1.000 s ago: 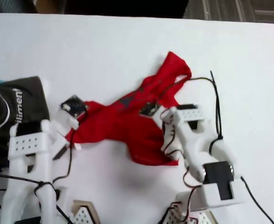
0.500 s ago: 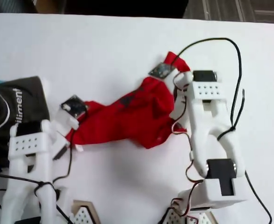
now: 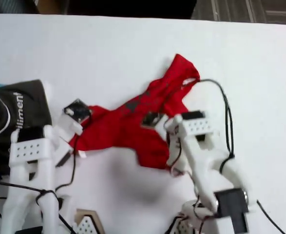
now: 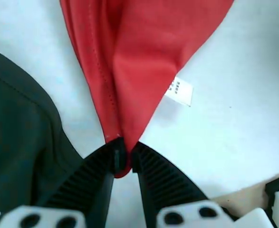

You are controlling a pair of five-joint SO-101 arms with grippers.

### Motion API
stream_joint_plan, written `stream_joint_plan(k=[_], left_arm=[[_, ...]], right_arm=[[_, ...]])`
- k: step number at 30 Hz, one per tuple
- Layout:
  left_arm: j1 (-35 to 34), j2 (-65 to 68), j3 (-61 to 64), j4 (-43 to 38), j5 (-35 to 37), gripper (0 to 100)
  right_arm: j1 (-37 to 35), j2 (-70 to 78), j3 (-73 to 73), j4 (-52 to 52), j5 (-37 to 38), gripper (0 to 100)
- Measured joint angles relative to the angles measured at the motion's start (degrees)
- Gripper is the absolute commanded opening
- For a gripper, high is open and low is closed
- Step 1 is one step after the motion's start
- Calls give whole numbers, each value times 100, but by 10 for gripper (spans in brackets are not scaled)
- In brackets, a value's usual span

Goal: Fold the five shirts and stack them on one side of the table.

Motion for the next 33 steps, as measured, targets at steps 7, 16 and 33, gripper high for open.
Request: stream_joint_plan(k=[7, 16, 33], left_arm=[[0, 0, 0, 0, 0, 25], [0, 0, 0, 0, 0, 25], [0, 0, 0, 70, 0, 25]], right_arm=[[-396, -1064, 756, 167, 18, 264], [-448, -1213, 844, -352, 0, 265], [-70, 369, 598, -1231, 79, 265]])
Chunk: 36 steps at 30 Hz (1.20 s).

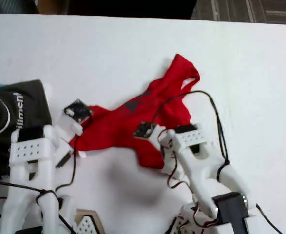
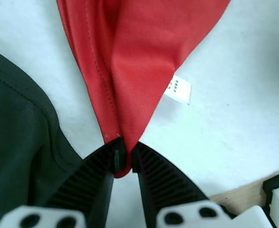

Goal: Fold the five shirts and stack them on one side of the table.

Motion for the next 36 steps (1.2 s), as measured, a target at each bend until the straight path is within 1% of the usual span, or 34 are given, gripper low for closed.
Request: stream_joint_plan(k=[3, 7, 8, 9, 11, 13, 15, 19, 23, 27, 29, 33, 36], left_arm=[[0, 0, 0, 9, 0, 25], [0, 0, 0, 9, 0, 25], [0, 0, 0, 9, 0, 25], [0, 0, 0, 9, 0, 25], [9, 0, 0, 9, 0, 25], [9, 0, 0, 9, 0, 25], [0, 0, 0, 9, 0, 25], [9, 0, -9, 18, 0, 25], [9, 0, -422, 255, 0, 25], [0, 0, -1213, 818, 0, 25], [9, 0, -1679, 1081, 0, 25], [18, 0, -2365, 1442, 0, 25], [18, 0, -2690, 1600, 0, 25]], right_arm=[[316, 0, -26, 0, 299, 262], [545, 0, -70, -9, 378, 248], [554, 0, -79, -9, 378, 217], [571, 0, -88, -9, 378, 163], [607, 0, -141, -44, 378, 7], [703, 18, -211, -79, 378, 46], [774, 53, -246, -53, 360, 14], [774, 88, -668, 422, 378, 20], [774, 88, -1697, 1213, 378, 20], [774, -70, -3209, 2048, 360, 20], [774, -237, -4026, 2418, 229, 20], [774, -554, -5530, 2813, 35, 20], [800, -738, -6347, 2936, 18, 20]])
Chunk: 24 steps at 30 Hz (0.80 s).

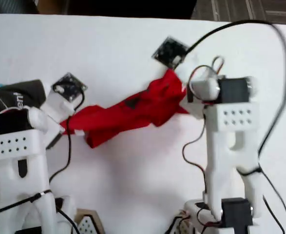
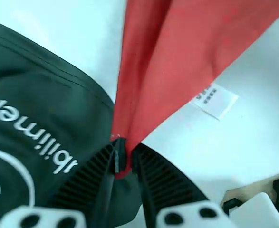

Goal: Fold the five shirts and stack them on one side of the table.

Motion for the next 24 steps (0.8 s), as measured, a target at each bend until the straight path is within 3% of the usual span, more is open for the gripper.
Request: stream_joint_plan(k=[10, 24], left_arm=[[18, 0, -1257, 387, 519, 25], [-53, -378, -4018, 1143, 1160, 25]], right_arm=[[668, -325, -1705, 18, 0, 20], [756, -800, -3789, 35, -440, 20]])
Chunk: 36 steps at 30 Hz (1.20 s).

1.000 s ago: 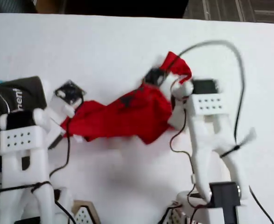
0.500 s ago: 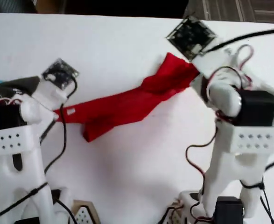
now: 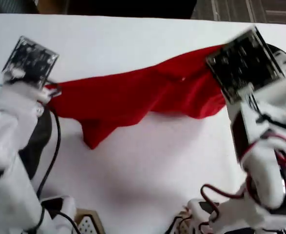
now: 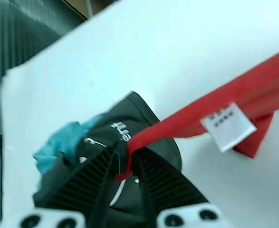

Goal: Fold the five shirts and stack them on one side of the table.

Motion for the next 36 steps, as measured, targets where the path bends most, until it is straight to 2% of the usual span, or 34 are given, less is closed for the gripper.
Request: stream_joint_plan(k=[18, 21, 25, 30, 36], left_arm=[[-53, -2198, -132, 18, 18, 24], [-229, -2444, -132, -44, 18, 24], [-651, -2708, -141, -255, 18, 24], [-738, -2796, -141, -273, 18, 24], [-747, -2796, -141, -273, 18, 24]], right_arm=[[0, -1714, -475, 9, 0, 20], [26, -1978, -475, 9, 0, 20], [53, -2180, -484, 141, -53, 20], [53, -2189, -422, 229, -475, 20], [53, -2180, 360, 229, -536, 20]])
